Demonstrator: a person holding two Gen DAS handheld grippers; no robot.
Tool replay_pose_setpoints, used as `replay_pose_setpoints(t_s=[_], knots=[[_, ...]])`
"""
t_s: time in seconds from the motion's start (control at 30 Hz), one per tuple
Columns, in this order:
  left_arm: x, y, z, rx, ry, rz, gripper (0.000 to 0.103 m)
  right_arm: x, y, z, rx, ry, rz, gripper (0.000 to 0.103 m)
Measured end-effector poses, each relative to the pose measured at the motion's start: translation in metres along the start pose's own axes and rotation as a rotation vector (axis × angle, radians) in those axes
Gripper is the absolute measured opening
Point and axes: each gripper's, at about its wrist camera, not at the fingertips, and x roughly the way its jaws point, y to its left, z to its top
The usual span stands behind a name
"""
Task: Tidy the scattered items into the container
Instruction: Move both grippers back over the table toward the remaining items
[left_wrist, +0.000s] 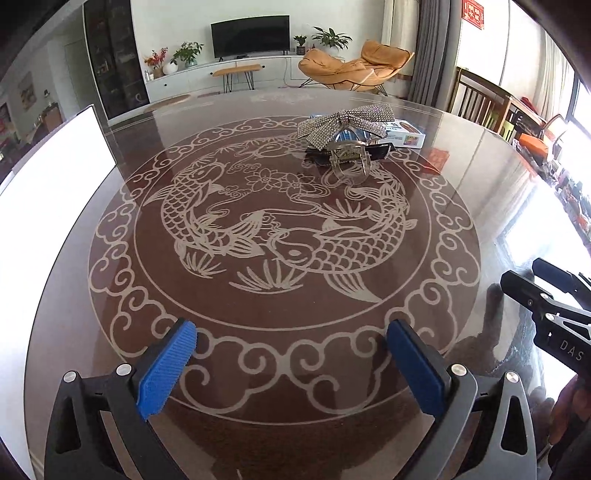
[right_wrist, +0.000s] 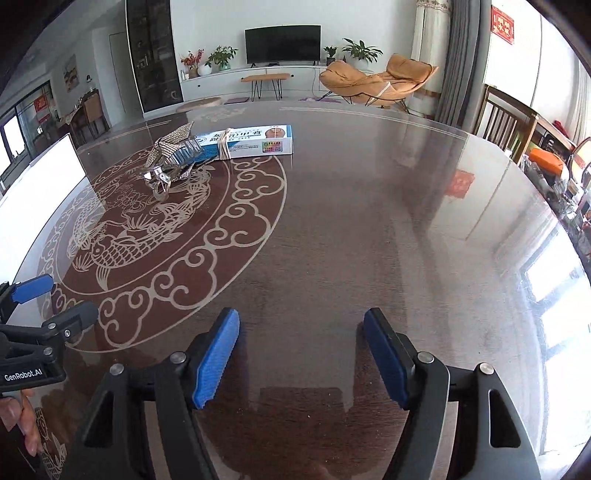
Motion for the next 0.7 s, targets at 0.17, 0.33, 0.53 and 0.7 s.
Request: replay_pose_setpoints(t_s=[0.17,0.33,0.53,0.7], knots=[[-0.0003,-0.0001,0.0,0.001,0.0,0.0,0.103,-0.0003,0.0032,-0.0008,-0.005,0.002,-0.014,0.073],[-0.0004,0.0002,0.0,0.001,0.0,0.0,0.103,-0.0003,0.0028,-0.0008,-0.005,0.002,-0.013,0.073],[-0.0003,0.0004,0.0,0.001,0.0,-0.001,0.103,-0.0003,0.004,-0.0012,-0.003,0.002,-0.011,0.073],[-0.0003,0.0007,-0.0001,0.001,0.0,-0.001,0.103,0.0001,0.0046,-0.001,-0.004,0.002,-0.012,0.073]])
